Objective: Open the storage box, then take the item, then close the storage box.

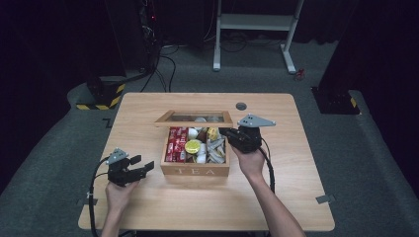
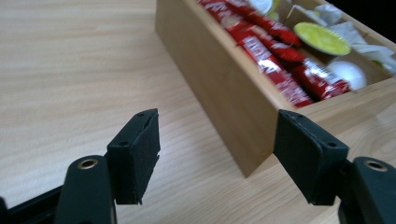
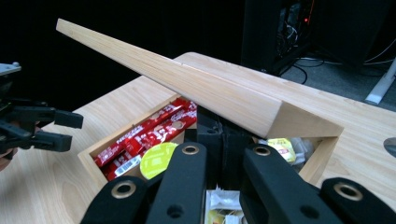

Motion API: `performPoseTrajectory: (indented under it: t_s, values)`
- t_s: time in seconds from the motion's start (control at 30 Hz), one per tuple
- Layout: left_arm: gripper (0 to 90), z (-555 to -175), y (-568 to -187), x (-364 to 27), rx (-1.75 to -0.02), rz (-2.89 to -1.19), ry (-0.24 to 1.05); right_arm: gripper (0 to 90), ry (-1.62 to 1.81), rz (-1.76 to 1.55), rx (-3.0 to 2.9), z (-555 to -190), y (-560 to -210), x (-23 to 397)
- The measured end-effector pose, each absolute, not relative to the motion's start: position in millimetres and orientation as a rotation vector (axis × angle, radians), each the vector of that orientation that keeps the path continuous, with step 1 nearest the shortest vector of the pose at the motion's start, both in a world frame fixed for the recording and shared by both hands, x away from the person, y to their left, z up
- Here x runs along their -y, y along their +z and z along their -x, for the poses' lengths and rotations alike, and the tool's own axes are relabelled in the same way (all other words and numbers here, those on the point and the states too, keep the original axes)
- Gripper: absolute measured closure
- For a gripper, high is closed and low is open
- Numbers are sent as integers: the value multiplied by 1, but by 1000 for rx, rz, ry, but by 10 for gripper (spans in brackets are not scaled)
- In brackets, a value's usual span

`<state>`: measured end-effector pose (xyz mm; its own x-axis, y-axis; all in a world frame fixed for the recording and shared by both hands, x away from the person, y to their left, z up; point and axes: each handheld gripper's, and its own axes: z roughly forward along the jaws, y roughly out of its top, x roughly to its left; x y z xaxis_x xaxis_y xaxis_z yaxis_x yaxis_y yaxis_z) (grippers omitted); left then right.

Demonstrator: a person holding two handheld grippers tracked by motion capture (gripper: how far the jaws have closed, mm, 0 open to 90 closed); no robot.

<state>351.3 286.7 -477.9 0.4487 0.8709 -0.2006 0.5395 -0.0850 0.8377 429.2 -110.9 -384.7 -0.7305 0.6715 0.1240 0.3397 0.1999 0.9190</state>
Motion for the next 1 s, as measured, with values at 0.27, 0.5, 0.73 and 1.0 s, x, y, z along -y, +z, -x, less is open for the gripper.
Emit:
performPoseTrajectory:
  t_s: [0.27,0.5,0.73,1.0]
  values:
    - [302,-356,-468,-271,-1156,-1743,434,892,1553,-962,-2173,-433,-382,111]
    - [301,-361,-468,-260,-1138,-1748,427,891,1533,-952,-2187,-438,-378,107]
    - [304,-366,-463,-250,-1107,-1783,433,892,1527,-954,-2190,-441,-377,104]
    - [295,-371,-453,-235,-1079,-1819,460,893,1529,-989,-2191,-445,-372,103]
